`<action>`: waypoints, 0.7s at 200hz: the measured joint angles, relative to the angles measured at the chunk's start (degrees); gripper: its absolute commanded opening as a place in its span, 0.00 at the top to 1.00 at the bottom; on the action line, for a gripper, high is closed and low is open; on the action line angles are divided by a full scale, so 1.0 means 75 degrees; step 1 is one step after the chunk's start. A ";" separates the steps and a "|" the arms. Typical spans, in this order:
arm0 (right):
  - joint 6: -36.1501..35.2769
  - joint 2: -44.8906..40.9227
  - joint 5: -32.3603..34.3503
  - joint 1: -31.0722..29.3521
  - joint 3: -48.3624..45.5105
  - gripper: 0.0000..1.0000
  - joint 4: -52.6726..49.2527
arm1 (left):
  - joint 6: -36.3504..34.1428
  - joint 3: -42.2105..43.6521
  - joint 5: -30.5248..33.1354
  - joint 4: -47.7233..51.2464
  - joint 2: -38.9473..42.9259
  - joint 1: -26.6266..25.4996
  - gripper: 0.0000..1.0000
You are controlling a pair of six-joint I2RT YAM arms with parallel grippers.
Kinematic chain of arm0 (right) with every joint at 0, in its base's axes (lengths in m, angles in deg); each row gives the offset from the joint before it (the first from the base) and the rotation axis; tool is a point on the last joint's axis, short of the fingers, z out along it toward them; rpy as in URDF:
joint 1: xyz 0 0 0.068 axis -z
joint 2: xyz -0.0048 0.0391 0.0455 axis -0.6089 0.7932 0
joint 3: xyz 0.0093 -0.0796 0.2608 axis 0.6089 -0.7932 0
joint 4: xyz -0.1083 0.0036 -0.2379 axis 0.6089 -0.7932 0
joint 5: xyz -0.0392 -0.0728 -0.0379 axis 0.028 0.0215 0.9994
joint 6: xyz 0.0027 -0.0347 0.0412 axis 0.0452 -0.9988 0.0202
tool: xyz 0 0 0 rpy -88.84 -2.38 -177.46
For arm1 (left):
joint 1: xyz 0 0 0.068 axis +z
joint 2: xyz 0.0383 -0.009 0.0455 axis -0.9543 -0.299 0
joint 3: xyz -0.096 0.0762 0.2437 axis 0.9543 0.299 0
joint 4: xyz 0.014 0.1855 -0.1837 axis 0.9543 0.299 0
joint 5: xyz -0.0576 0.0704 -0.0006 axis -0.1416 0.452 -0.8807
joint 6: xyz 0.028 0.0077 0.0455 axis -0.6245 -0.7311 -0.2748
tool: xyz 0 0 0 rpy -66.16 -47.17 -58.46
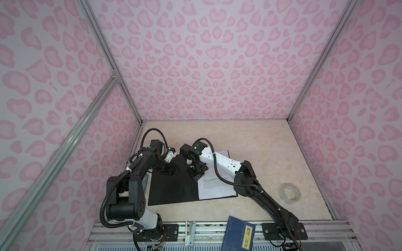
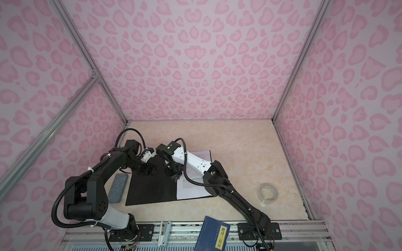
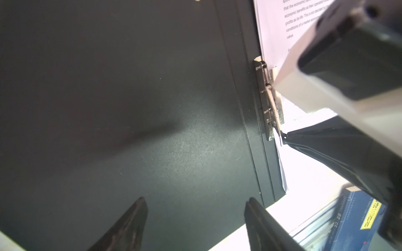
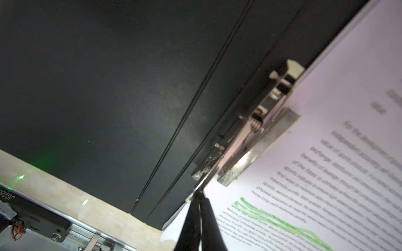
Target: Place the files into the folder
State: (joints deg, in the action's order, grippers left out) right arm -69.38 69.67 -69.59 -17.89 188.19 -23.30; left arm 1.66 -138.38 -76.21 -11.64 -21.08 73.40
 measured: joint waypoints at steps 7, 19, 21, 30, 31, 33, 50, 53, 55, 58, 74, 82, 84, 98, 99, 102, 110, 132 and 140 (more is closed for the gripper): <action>0.0000 0.0012 0.0000 0.0000 0.0000 0.92 0.0000 | 0.0000 0.0000 -0.0003 0.0009 0.0006 0.0000 0.25; 0.0000 0.0035 0.0003 0.0000 0.0000 0.92 0.0000 | 0.0000 0.0000 -0.0009 0.0009 0.0044 0.0006 0.25; -0.0003 0.0038 0.0003 0.0000 0.0000 0.92 0.0000 | 0.0000 0.0000 -0.0012 0.0009 0.0047 0.0009 0.25; -0.0003 0.0044 0.0012 0.0000 0.0000 0.92 -0.0003 | 0.0000 0.0000 -0.0023 0.0009 0.0067 0.0015 0.25; -0.0003 0.0044 0.0012 0.0000 0.0000 0.92 -0.0003 | 0.0000 0.0000 -0.0023 0.0009 0.0070 0.0015 0.25; -0.0003 0.0044 0.0015 0.0000 0.0000 0.92 -0.0003 | 0.0000 0.0000 -0.0023 0.0009 0.0073 0.0015 0.25; -0.0006 0.0044 0.0026 -0.0003 0.0000 0.92 -0.0003 | 0.0000 0.0000 -0.0029 0.0012 0.0073 0.0023 0.25; -0.0009 0.0044 0.0029 -0.0003 0.0000 0.92 -0.0003 | 0.0000 0.0000 -0.0029 0.0012 0.0073 0.0026 0.25; -0.0012 0.0044 0.0035 -0.0003 0.0000 0.92 -0.0006 | 0.0000 0.0000 -0.0029 0.0012 0.0073 0.0029 0.25; -0.0015 0.0044 0.0044 -0.0003 0.0000 0.92 -0.0006 | 0.0000 0.0000 -0.0032 0.0012 0.0073 0.0029 0.25; -0.0020 0.0047 0.0064 -0.0006 0.0000 0.92 -0.0006 | 0.0000 0.0000 -0.0032 0.0012 0.0073 0.0044 0.25; -0.0023 0.0047 0.0073 -0.0006 0.0000 0.93 -0.0012 | 0.0000 0.0000 -0.0038 0.0012 0.0073 0.0044 0.25; -0.0023 0.0047 0.0076 -0.0003 0.0000 0.92 -0.0012 | 0.0000 0.0000 -0.0041 0.0012 0.0073 0.0044 0.25; -0.0026 0.0064 0.0079 -0.0003 0.0000 0.93 -0.0015 | 0.0000 0.0000 -0.0055 0.0015 0.0073 0.0050 0.25; -0.0026 0.0064 0.0079 -0.0003 0.0000 0.92 -0.0015 | 0.0000 0.0000 -0.0055 0.0015 0.0073 0.0052 0.25; -0.0029 0.0073 0.0079 0.0000 0.0000 0.92 -0.0017 | 0.0000 0.0000 -0.0055 0.0015 0.0073 0.0052 0.25; -0.0035 0.0087 0.0079 0.0003 0.0000 0.93 -0.0020 | 0.0000 0.0003 -0.0055 0.0015 0.0073 0.0061 0.25; -0.0079 0.0105 0.0079 0.0009 0.0000 0.93 -0.0026 | 0.0000 0.0020 -0.0058 0.0017 0.0076 0.0079 0.25; -0.0082 0.0111 0.0079 0.0009 0.0000 0.93 -0.0029 | 0.0000 0.0026 -0.0058 0.0026 0.0076 0.0085 0.25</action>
State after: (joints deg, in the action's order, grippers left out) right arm -69.99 70.50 -69.00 -17.82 188.19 -23.52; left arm 1.66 -138.18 -76.65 -11.44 -20.51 74.04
